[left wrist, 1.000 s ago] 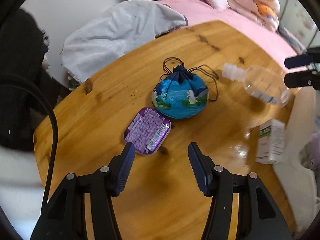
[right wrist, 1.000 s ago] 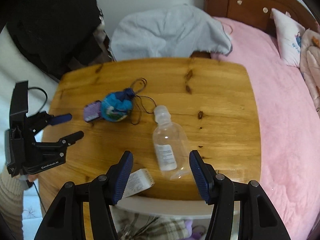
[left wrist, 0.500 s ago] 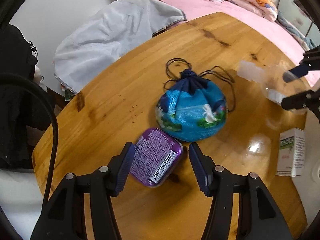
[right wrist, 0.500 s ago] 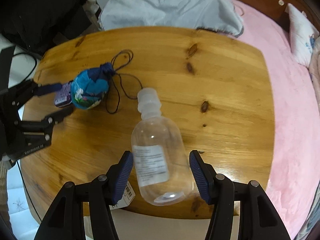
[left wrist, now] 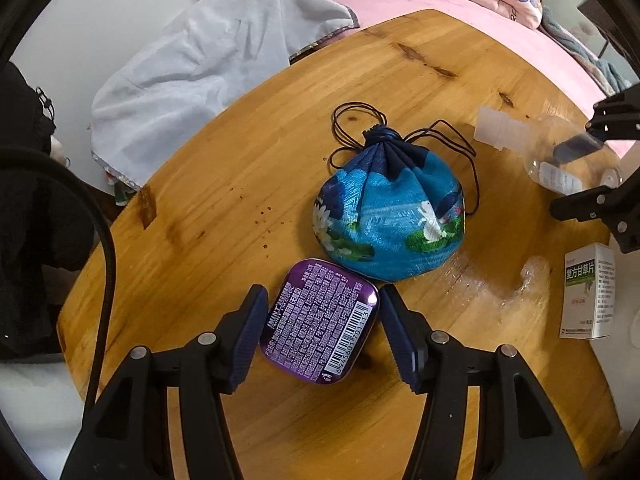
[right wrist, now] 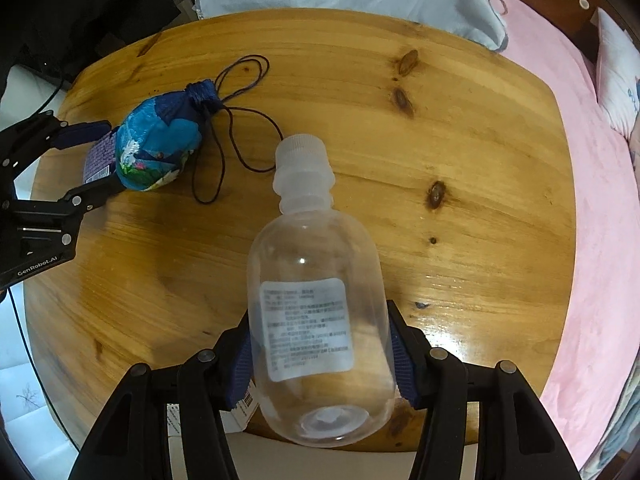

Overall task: Organize objects
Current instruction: 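Grasp the purple tin with the left tool while the right tool grasps the clear bottle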

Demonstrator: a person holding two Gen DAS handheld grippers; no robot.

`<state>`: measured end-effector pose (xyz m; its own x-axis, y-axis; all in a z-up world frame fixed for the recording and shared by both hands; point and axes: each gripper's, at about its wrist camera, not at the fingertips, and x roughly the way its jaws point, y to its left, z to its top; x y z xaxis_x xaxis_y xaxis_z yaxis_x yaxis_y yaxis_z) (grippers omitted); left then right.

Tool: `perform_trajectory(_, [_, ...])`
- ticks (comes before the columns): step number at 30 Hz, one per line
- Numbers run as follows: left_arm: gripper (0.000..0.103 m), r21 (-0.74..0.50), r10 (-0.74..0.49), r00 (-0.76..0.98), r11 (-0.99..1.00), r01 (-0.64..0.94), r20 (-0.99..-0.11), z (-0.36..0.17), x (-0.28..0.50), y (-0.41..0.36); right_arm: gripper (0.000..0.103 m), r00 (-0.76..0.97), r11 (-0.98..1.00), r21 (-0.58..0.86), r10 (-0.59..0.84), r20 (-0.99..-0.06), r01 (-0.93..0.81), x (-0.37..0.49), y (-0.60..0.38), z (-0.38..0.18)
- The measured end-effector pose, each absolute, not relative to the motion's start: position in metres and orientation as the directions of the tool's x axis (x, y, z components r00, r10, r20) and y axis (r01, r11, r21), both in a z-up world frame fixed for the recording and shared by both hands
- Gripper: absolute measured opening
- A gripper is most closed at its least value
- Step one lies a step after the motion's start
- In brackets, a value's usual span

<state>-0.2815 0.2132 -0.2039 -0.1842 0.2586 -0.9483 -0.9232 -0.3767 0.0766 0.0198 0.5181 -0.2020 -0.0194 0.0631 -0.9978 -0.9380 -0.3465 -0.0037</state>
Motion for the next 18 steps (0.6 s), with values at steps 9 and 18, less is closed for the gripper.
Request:
perform_trajectory(9, [0.067,-0.010,0.255,-0.093,-0.373,-0.928,-0.962,-0.207,-0.282,0.210,0.057,-0.029,-0.353,0.002,0.074,-0.997,-0.936,0.020,0.511,-0.199])
perform_trajectory(18, [0.054,0.026,0.274,-0.163,-0.442,-0.897,-0.948,-0.202,-0.270,0.203,0.055,-0.080,-0.324,0.033,0.133,-0.988,-0.946,0.026,0.504,-0.176])
